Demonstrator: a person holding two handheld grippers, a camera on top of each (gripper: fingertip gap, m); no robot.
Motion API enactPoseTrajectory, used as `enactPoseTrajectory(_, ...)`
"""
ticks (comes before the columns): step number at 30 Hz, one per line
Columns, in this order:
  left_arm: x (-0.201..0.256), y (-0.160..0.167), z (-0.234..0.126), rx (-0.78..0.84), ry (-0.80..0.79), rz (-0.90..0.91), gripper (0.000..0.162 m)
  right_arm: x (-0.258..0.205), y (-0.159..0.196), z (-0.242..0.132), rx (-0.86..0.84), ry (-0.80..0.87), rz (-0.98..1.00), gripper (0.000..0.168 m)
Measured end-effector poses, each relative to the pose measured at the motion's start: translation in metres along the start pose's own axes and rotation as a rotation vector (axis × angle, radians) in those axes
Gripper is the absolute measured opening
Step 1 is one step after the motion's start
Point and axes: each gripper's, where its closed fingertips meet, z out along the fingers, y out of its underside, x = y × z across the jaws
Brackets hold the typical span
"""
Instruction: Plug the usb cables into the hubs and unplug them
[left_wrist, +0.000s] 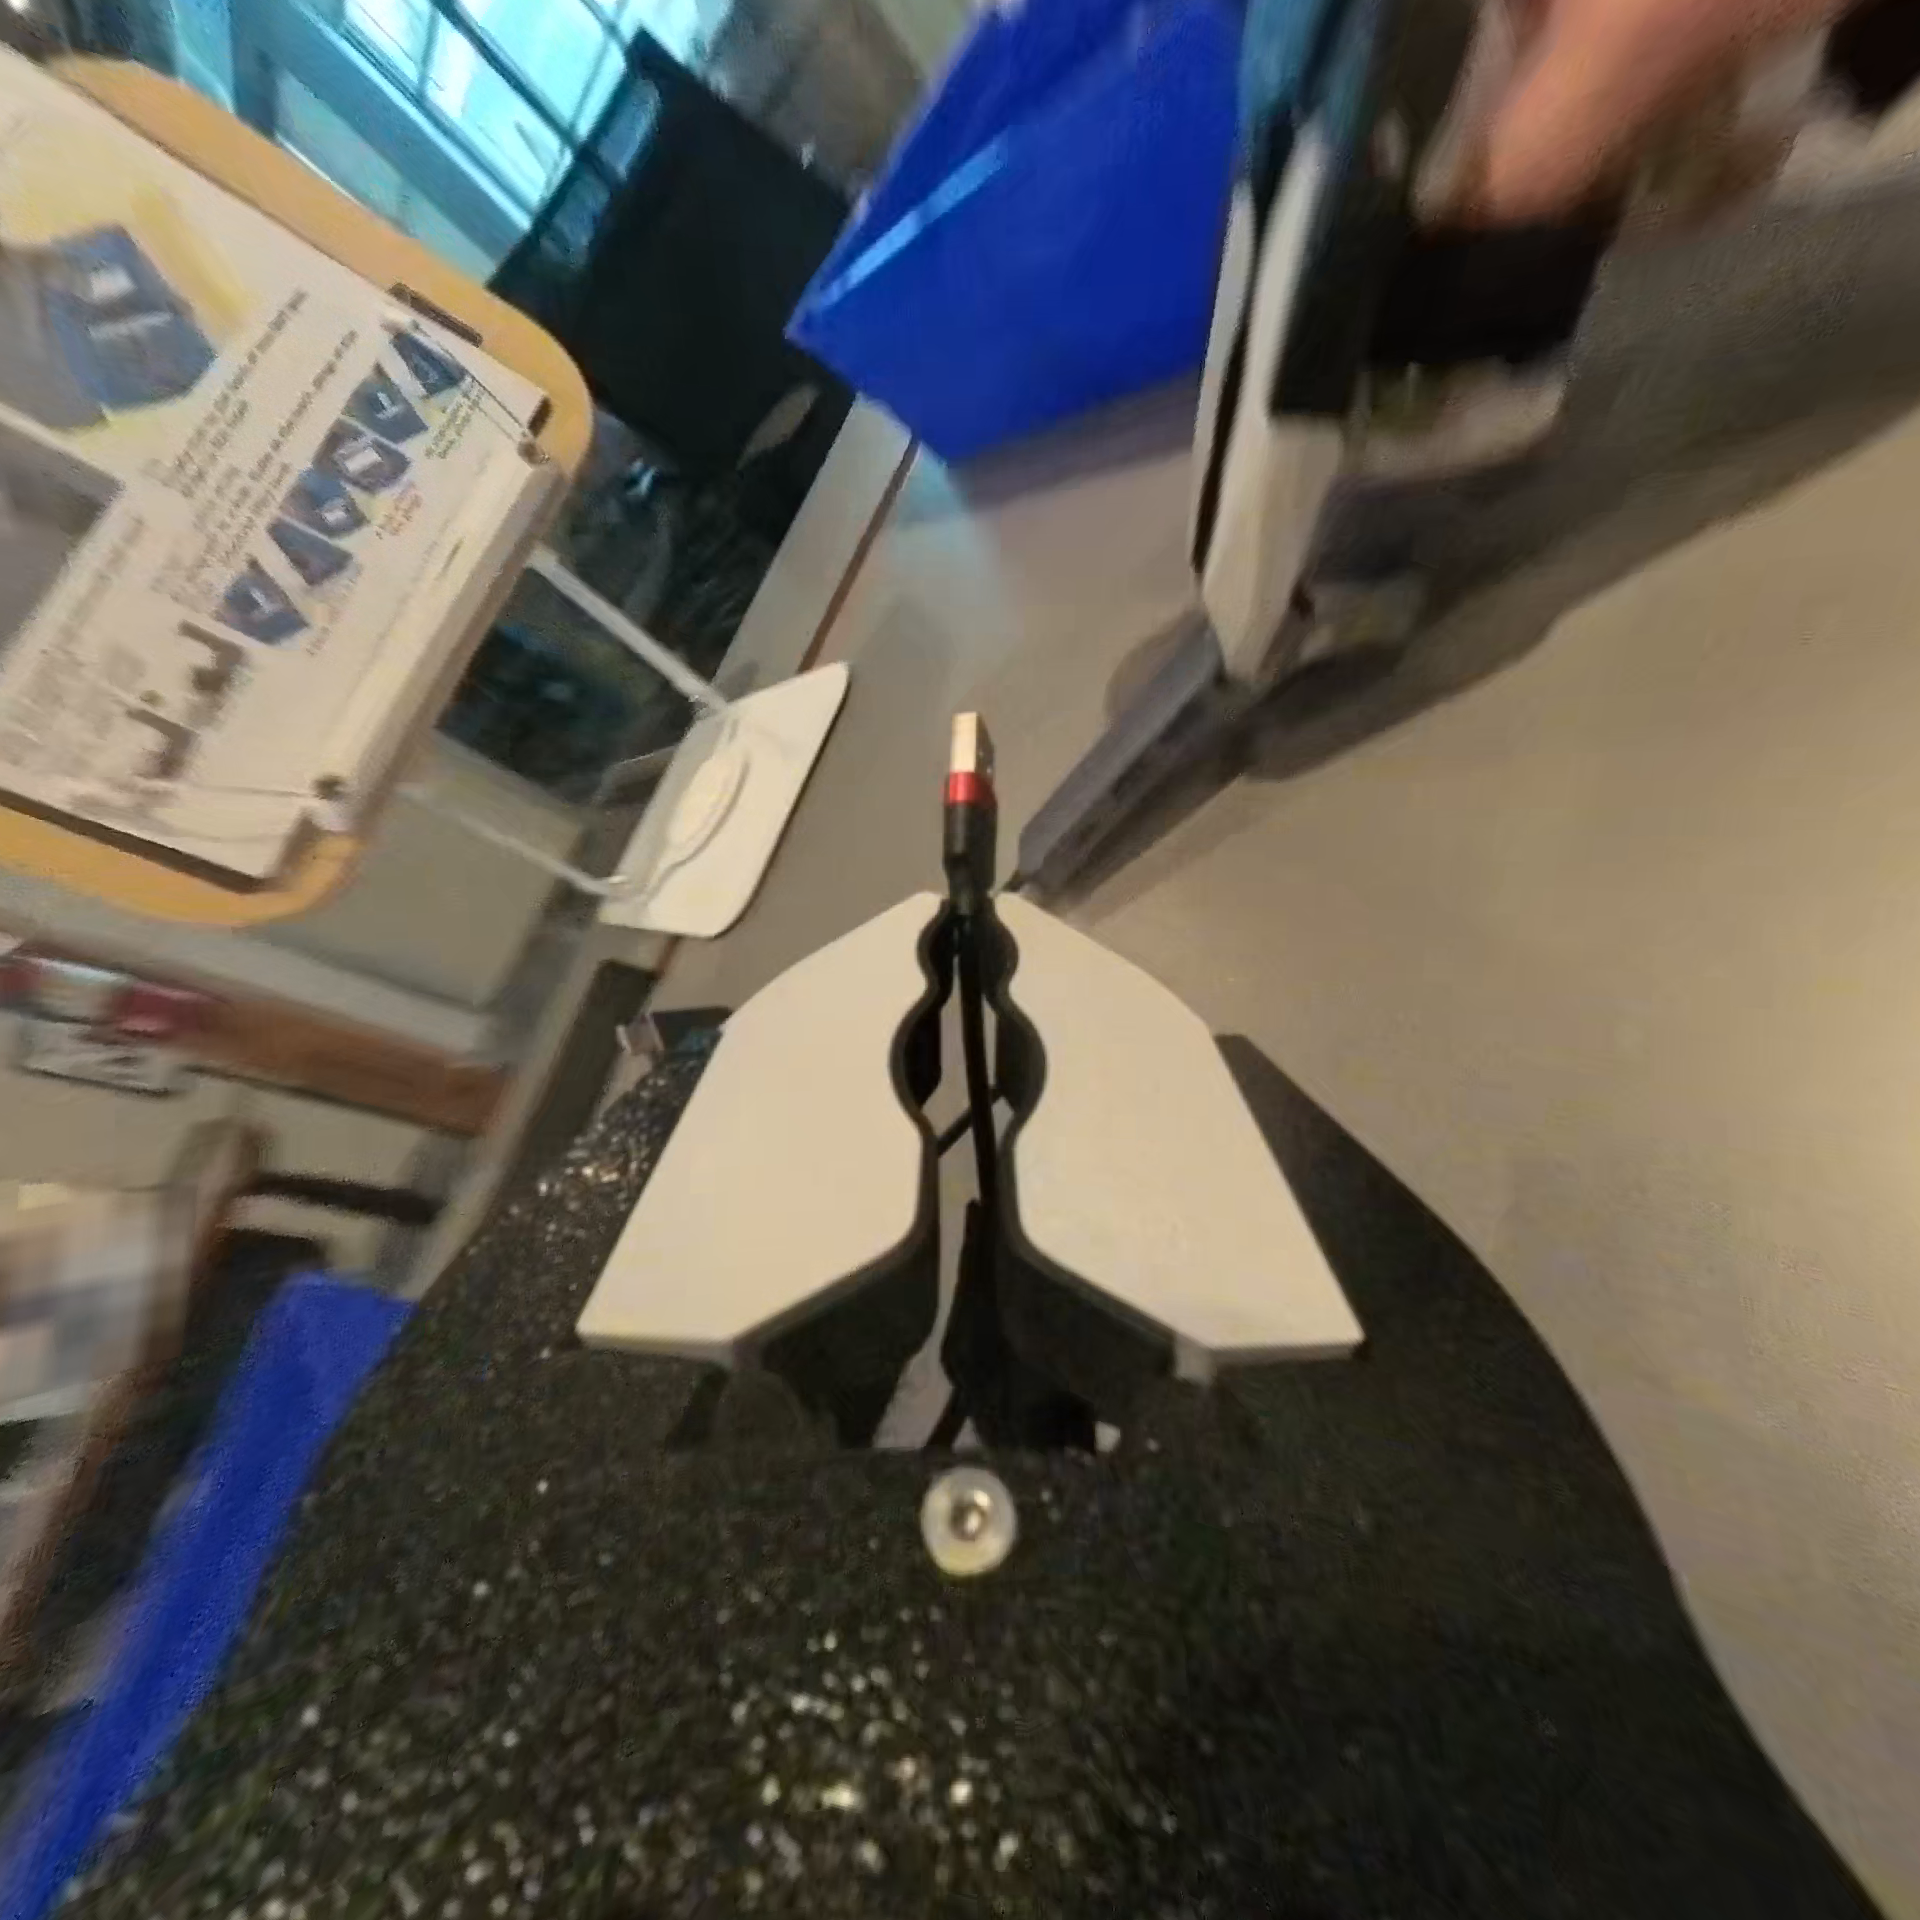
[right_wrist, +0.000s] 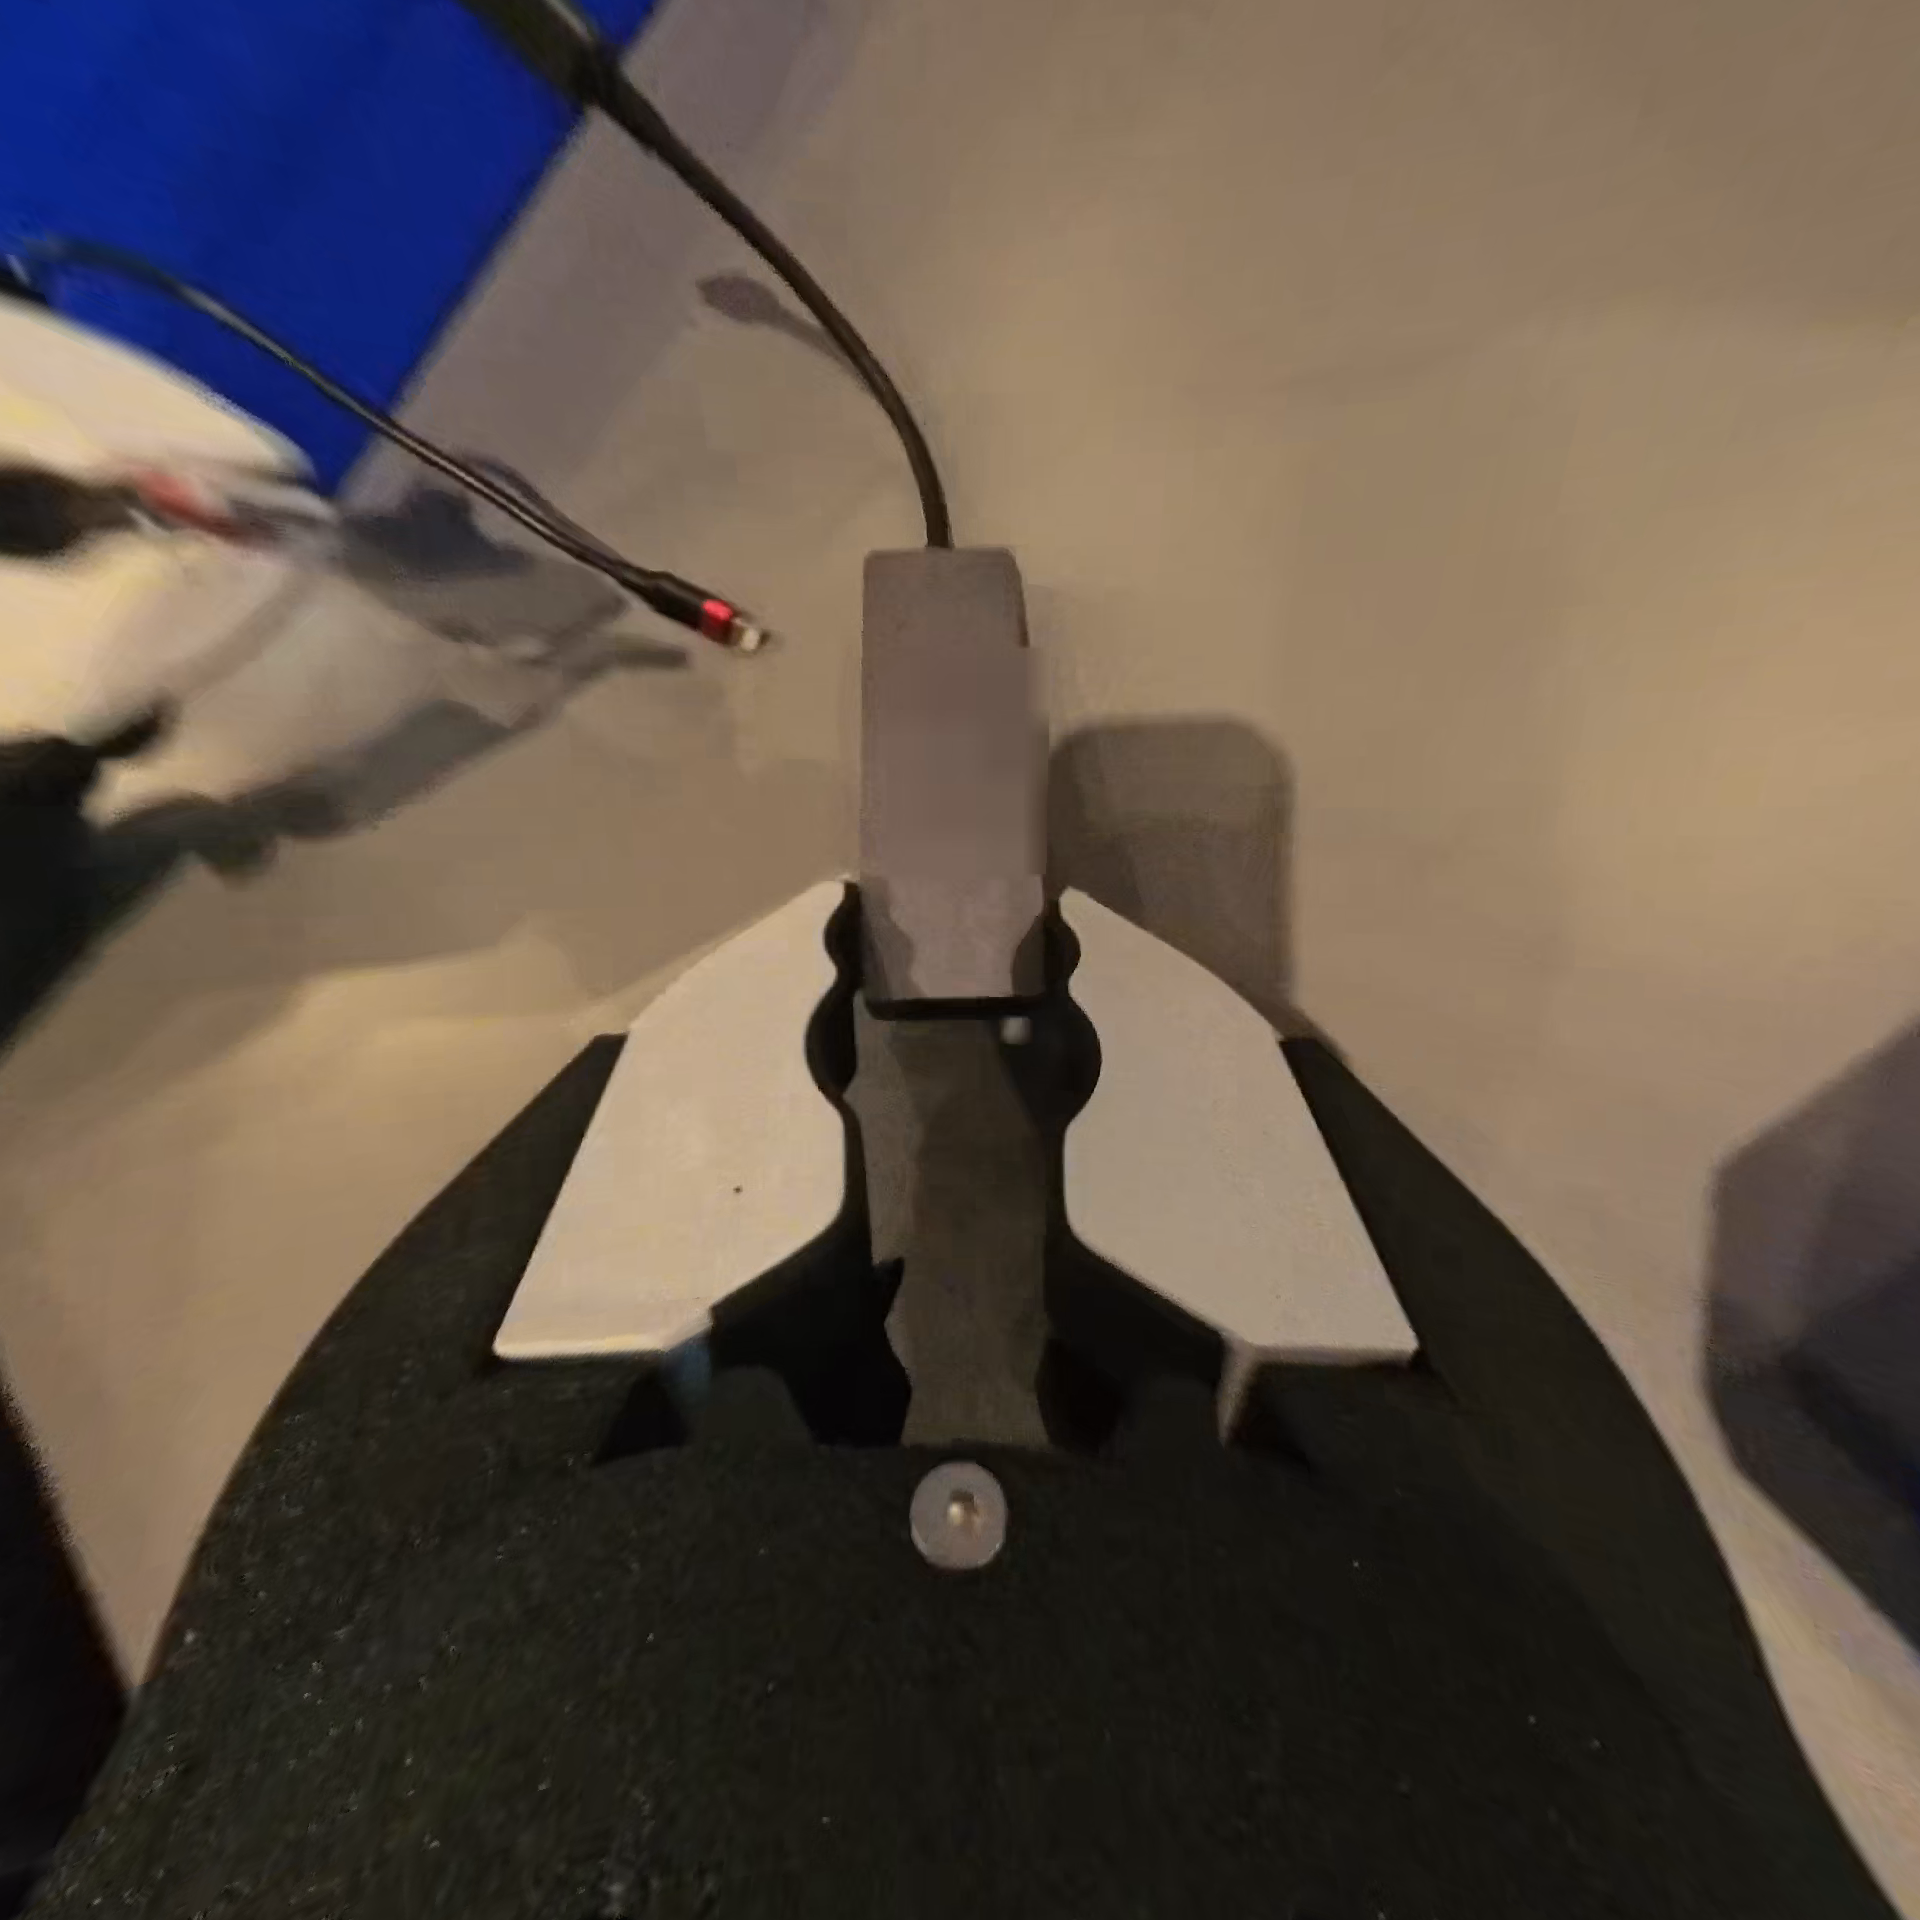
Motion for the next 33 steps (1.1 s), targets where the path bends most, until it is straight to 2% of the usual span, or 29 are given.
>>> enactPoseTrajectory(2, 0.003, 0.009, 0.003, -0.103, -0.043, 0.206, 0.004, -0.006, -0.003, -0.003, 0.025, -0.06, 0.096, 0.033)
enactPoseTrajectory(5, 0.009, 0.012, 0.006, -0.186, -0.036, 0.396, 0.004, -0.007, -0.003, -0.006, 0.031, -0.11, 0.193, 0.033)
enactPoseTrajectory(9, 0.013, 0.02, 0.014, -0.288, 0.006, 0.479, 0.004, -0.005, -0.005, -0.009, 0.076, -0.124, 0.264, 0.033)
enactPoseTrajectory(14, 0.005, 0.021, 0.031, -0.401, -0.102, 0.653, 0.004, -0.007, -0.011, -0.008, 0.118, -0.075, 0.245, 0.033)
enactPoseTrajectory(21, 0.02, 0.021, 0.044, -0.453, -0.075, 0.765, 0.004, -0.009, -0.008, 0.0, 0.12, -0.1, 0.262, 0.033)
enactPoseTrajectory(29, 0.018, 0.021, 0.051, -0.467, -0.12, 0.892, 0.004, -0.011, -0.005, 0.004, 0.104, -0.124, 0.276, 0.033)
enactPoseTrajectory(33, 0.02, 0.022, 0.054, -0.457, -0.111, 0.883, 0.003, -0.011, -0.004, 0.005, 0.101, -0.127, 0.283, 0.033)
